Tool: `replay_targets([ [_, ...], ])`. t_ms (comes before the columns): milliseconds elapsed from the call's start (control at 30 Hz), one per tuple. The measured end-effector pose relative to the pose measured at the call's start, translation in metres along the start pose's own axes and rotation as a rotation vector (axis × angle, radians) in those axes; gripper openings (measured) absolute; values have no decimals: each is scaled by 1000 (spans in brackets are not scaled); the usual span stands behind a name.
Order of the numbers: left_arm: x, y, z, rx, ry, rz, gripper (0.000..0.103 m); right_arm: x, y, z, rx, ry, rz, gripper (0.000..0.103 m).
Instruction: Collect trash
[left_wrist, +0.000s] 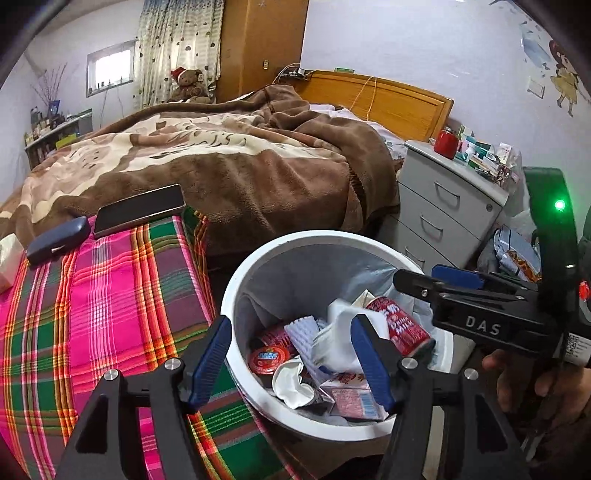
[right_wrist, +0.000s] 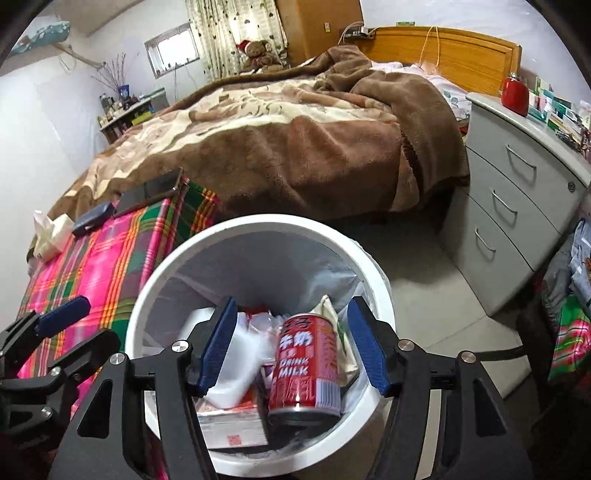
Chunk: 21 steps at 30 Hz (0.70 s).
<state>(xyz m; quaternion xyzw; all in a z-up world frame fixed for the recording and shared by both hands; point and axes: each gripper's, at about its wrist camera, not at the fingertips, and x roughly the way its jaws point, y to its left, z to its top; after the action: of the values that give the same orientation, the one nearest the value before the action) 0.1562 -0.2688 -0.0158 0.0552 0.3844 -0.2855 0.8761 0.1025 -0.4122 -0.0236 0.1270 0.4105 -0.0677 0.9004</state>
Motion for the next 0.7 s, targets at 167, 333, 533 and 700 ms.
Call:
replay_targets([
  [167, -15, 2, -6, -5, -16, -2, 67, -16, -1, -6, 34, -36, 11, 64],
  [333, -40, 4, -18, -15, -58, 17, 67, -37, 7, -23, 48, -92, 32, 64],
  [533, -74, 7, -45, -18, -92, 60, 67, -53, 30, -46, -12, -161, 18, 64],
  [700, -100, 14, -74, -44, -109, 123, 67, -68, 49, -68, -48, -196, 19, 64],
])
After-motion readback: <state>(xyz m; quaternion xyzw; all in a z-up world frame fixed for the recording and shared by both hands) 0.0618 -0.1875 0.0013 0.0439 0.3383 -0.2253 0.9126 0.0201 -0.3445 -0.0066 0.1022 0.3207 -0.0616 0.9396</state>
